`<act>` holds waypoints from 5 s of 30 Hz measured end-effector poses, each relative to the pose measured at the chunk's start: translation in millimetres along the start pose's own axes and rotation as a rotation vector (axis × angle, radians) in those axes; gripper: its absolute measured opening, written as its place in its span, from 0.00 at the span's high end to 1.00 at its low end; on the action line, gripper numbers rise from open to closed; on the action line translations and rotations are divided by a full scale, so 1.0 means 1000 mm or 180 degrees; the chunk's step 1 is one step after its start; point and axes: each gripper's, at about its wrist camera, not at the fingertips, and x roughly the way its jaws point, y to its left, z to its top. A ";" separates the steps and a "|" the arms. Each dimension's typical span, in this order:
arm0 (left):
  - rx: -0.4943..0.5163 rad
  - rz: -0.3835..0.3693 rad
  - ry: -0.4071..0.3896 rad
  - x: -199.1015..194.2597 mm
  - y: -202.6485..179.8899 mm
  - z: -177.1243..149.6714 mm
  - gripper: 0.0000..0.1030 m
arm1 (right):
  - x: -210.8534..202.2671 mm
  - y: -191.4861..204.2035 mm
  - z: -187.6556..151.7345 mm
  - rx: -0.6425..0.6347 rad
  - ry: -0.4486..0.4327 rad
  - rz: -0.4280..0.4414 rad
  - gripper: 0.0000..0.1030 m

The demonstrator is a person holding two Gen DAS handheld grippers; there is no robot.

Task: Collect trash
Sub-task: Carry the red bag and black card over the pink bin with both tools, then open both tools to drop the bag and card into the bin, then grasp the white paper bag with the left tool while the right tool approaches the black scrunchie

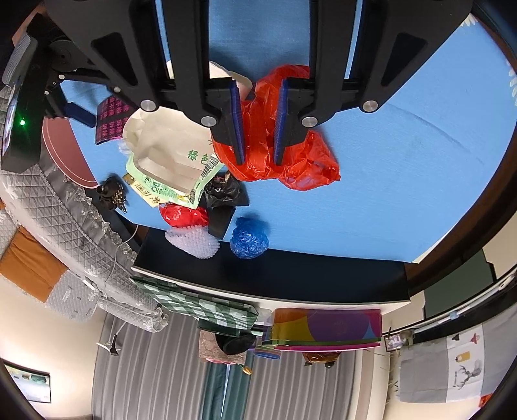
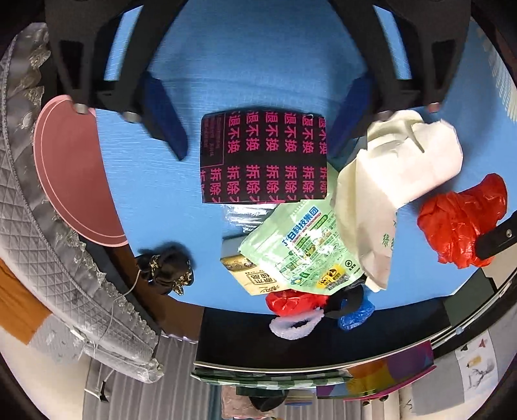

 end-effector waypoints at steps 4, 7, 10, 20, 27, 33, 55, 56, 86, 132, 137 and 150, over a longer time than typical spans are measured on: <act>-0.0023 -0.0019 -0.0037 -0.003 0.002 0.003 0.84 | -0.014 -0.003 0.004 0.0055 -0.0162 -0.0025 0.27; -0.0002 -0.0045 -0.0069 -0.008 -0.001 0.003 0.85 | -0.026 -0.007 0.006 0.0101 -0.0279 -0.0085 0.27; 0.0029 -0.0075 -0.0111 -0.015 -0.004 0.003 0.85 | -0.037 -0.013 0.006 0.0160 -0.0385 -0.0131 0.27; 0.0114 -0.0150 -0.0297 -0.041 -0.013 0.005 0.87 | -0.078 -0.036 0.007 0.0333 -0.0662 -0.0189 0.27; 0.0214 -0.0242 -0.0425 -0.062 -0.025 0.007 0.87 | -0.119 -0.053 0.013 0.0376 -0.0830 -0.0242 0.27; 0.0324 -0.0417 -0.0542 -0.082 -0.043 0.012 0.87 | -0.160 -0.082 0.025 0.0451 -0.0948 -0.0313 0.27; 0.0929 -0.1385 -0.0743 -0.070 -0.206 0.040 0.87 | -0.169 -0.261 0.071 0.0873 -0.1145 -0.0740 0.27; 0.0965 -0.1425 -0.0738 -0.066 -0.215 0.039 0.87 | -0.161 -0.265 0.069 0.0867 -0.1094 -0.0765 0.27; 0.1369 -0.1759 -0.0226 0.035 -0.311 0.013 0.68 | -0.097 -0.291 0.090 0.0925 -0.0899 -0.0688 0.14; 0.0404 -0.0682 -0.0242 -0.034 -0.040 -0.002 0.59 | -0.114 -0.141 0.073 0.0427 -0.1079 -0.0140 0.51; 0.0183 -0.0547 0.0051 -0.006 -0.008 -0.016 0.59 | -0.098 -0.117 0.071 0.0270 -0.0943 -0.0023 0.51; -0.0361 -0.0703 0.0685 0.045 0.015 -0.042 0.59 | -0.077 -0.098 0.082 0.0210 -0.0842 0.0015 0.51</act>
